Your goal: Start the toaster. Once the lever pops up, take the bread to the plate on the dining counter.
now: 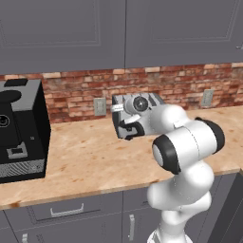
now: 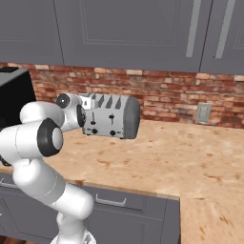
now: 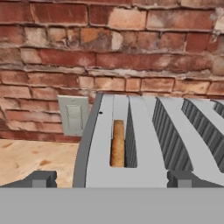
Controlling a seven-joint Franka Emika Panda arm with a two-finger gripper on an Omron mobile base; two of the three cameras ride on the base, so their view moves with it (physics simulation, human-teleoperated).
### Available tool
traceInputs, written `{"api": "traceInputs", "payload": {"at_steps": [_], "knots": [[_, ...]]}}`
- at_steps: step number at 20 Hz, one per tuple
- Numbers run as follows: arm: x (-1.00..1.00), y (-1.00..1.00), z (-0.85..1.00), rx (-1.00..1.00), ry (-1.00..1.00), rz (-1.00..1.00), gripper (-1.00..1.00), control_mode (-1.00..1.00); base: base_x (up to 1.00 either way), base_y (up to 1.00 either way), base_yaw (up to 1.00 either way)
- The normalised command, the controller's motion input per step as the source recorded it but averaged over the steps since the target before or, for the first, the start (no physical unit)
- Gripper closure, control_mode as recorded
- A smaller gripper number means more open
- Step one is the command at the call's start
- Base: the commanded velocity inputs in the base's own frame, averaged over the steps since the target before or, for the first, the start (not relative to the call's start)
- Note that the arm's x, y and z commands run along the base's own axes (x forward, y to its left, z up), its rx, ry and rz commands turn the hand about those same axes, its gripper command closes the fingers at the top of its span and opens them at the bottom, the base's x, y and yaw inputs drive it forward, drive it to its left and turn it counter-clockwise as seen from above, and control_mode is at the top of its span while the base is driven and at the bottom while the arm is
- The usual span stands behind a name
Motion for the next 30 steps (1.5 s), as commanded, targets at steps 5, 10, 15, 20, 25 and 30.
{"api": "traceInputs", "payload": {"at_steps": [5,10,15,20,25,30], "knots": [[0.07,-0.04,0.03,0.00,0.02,0.00,-1.00,-1.00,0.00,0.00,0.00],[0.09,-0.01,0.00,0.00,0.02,0.00,-1.00,-1.00,0.00,0.00,0.00],[0.07,-0.08,0.00,0.01,0.02,0.00,-1.00,-1.00,0.00,0.00,0.00],[0.01,-0.06,0.00,0.00,0.01,0.00,-1.00,-1.00,0.00,0.00,0.00],[0.06,-0.01,0.00,0.00,0.01,0.00,-1.00,-1.00,0.00,0.00,0.00],[0.21,0.00,0.00,0.00,0.02,0.00,-1.00,-1.00,0.00,0.00,0.00]]}}
